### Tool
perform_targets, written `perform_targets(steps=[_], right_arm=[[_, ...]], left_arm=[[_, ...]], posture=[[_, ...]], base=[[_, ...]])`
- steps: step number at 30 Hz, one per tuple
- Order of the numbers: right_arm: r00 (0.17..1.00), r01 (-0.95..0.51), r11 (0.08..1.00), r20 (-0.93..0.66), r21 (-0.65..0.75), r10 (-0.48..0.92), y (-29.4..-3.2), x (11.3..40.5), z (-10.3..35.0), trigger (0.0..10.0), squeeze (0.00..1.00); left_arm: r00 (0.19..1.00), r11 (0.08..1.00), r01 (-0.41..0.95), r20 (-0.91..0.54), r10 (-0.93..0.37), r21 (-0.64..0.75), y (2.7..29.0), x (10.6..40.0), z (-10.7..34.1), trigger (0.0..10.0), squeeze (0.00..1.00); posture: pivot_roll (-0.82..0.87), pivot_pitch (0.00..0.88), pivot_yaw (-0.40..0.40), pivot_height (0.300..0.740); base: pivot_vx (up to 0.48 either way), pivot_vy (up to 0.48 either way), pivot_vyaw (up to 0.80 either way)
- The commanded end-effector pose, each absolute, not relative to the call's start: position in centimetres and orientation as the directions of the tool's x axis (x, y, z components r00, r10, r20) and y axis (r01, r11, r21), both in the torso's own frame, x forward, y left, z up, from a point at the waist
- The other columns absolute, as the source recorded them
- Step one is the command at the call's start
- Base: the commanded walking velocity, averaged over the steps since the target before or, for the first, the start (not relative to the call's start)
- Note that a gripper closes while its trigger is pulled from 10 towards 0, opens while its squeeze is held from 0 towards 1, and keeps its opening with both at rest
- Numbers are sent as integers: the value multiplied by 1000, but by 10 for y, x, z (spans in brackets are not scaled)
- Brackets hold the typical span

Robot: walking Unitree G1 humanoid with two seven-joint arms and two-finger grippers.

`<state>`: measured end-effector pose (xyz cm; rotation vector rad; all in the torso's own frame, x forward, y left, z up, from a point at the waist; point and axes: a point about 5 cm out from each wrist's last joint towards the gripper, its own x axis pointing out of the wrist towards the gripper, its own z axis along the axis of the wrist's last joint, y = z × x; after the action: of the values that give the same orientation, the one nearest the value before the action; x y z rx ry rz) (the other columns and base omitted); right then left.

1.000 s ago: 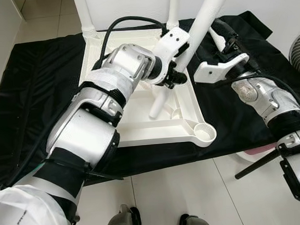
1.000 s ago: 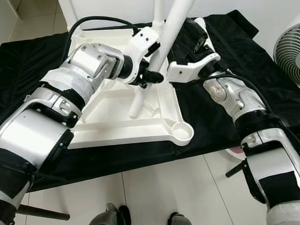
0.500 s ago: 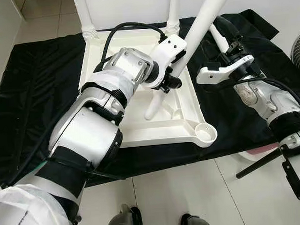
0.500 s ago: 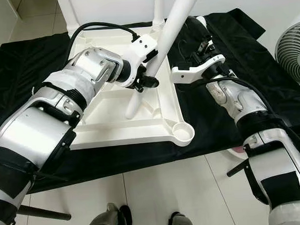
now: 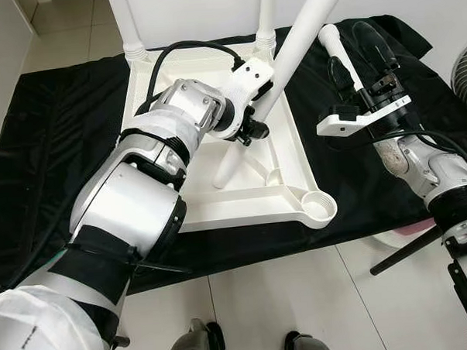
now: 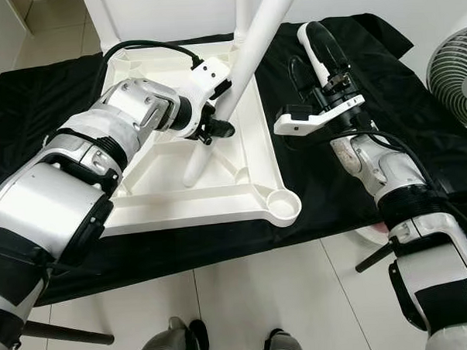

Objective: Building children table

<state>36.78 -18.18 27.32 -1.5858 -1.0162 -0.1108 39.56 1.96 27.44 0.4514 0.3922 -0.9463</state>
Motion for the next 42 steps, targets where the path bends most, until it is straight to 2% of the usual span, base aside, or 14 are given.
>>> perform_targets(steps=[1,10,18,19,20,21,22,24,25,26,36,42], right_arm=[[606,650,42,550,-759,575,-178,369,277,10000,0],[584,658,-73,446,-750,678,-165,378,311,10000,0],[629,629,-203,338,-751,700,-164,385,315,10000,0],[641,619,-223,320,-753,698,-165,386,315,8431,0],[641,619,-223,320,-753,698,-165,386,315,8431,0],[640,619,-232,311,-750,702,-165,386,316,5294,0],[643,613,-238,301,-753,704,-166,386,318,0,0],[643,613,-238,301,-753,704,-166,386,318,0,0],[648,604,-240,293,-760,703,-167,386,319,0,0],[648,603,-242,291,-760,704,-168,386,319,0,0],[682,568,-270,261,-777,683,-175,389,313,0,0],[691,557,-275,253,-784,677,-178,390,309,0,0]], left_arm=[[480,454,871,-525,-703,189,17,393,276,10000,0],[429,368,902,-564,-706,226,1,387,269,10000,0],[398,316,918,-564,-724,241,-8,383,275,10000,0],[397,310,918,-562,-726,248,-8,383,277,10000,0],[397,310,918,-562,-726,248,-8,383,277,10000,0],[396,306,918,-559,-729,252,-9,382,279,10000,0],[393,293,919,-555,-734,263,-9,382,280,10000,0],[393,293,919,-555,-734,263,-9,382,280,10000,0],[392,289,919,-552,-736,268,-9,382,281,10000,906],[397,288,917,-550,-735,276,-8,383,282,10000,1000],[389,278,919,-532,-752,280,-9,382,292,10000,1000],[410,293,908,-484,-773,300,-5,383,315,10000,1000]], posture=[[-51,128,127,740],[-51,128,127,740],[-55,128,129,740],[-55,128,129,740],[-55,128,129,740],[-55,128,129,740],[-50,127,125,740],[-50,127,125,740],[-50,127,125,740],[-53,127,128,740],[-56,131,129,740],[-55,130,130,740]], base=[[0,0,0],[0,0,0],[0,0,0],[0,0,0],[0,0,0],[0,0,0],[0,0,0],[0,0,0],[0,0,0],[0,0,0],[0,0,0],[0,0,0]])
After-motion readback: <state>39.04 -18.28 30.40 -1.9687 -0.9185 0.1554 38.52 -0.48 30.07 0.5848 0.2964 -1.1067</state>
